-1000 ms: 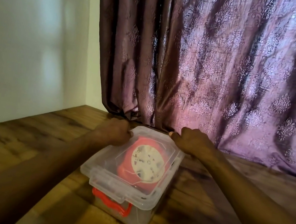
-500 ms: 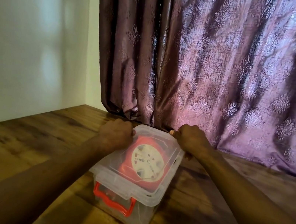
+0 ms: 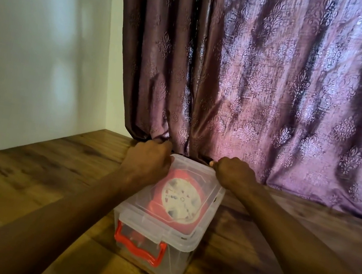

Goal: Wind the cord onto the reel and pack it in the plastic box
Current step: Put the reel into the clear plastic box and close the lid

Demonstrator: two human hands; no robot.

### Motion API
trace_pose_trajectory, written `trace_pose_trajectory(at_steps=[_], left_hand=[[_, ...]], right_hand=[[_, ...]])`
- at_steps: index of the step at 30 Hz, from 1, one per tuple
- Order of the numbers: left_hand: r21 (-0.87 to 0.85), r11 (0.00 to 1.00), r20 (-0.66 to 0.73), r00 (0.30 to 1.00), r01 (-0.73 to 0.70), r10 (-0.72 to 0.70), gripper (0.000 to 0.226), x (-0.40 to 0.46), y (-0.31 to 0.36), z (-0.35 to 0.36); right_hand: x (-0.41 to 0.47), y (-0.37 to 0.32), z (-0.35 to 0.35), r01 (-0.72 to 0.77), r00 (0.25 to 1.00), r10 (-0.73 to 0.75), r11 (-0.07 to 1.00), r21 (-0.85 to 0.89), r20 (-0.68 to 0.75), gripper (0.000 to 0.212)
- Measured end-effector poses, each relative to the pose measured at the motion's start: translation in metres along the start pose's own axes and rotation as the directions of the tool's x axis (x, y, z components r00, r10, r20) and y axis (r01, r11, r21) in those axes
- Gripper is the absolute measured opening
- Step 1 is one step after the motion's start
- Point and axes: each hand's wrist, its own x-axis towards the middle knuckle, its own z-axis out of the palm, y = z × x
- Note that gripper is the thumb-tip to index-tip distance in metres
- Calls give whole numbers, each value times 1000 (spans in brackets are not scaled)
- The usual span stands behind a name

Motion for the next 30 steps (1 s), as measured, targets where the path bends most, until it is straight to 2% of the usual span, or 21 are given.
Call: trace_pose_trajectory(at_steps=[3,6,8,11,16,18,21,26,30], left_hand=[[-186,970,-107,985,-154,136,25,-21,3,-12],[-300,872,-122,922,-387,368,42,-49,3,-25],[-341,826,-115,892,-449,438,52,-70,2,-29],[-196,819,-122,842,-539,525,59,-98,-9,-23],[173,703,-167,683,-690,711,88,-116,-29,8],[232,709,-199,681,-666,705,87,-124,-31,22],[258,752,-265,704,-607,659,69,-135,-32,36],[197,770,-330,699,-607,635,54,-138,-28,26],[115,840,-441,731,-530,522,41,-147,-10,21]], right_hand=[[-1,-2,-1,-15,1000,15,1000,3,-5,43],[0,-6,-5,-8,1000,7,999,-48,-3,42],[0,-10,-7,-9,1000,10,995,-98,4,41],[1,-15,-9,-14,1000,15,986,-168,2,36],[-1,-20,-7,-22,999,13,967,-255,-40,31],[-1,-22,-6,-25,999,10,962,-273,-53,31],[-2,-23,-5,-33,997,11,956,-291,-76,31],[-2,-25,-4,-42,997,17,949,-313,-80,31],[-1,-28,-2,-54,996,27,939,-341,-83,29]])
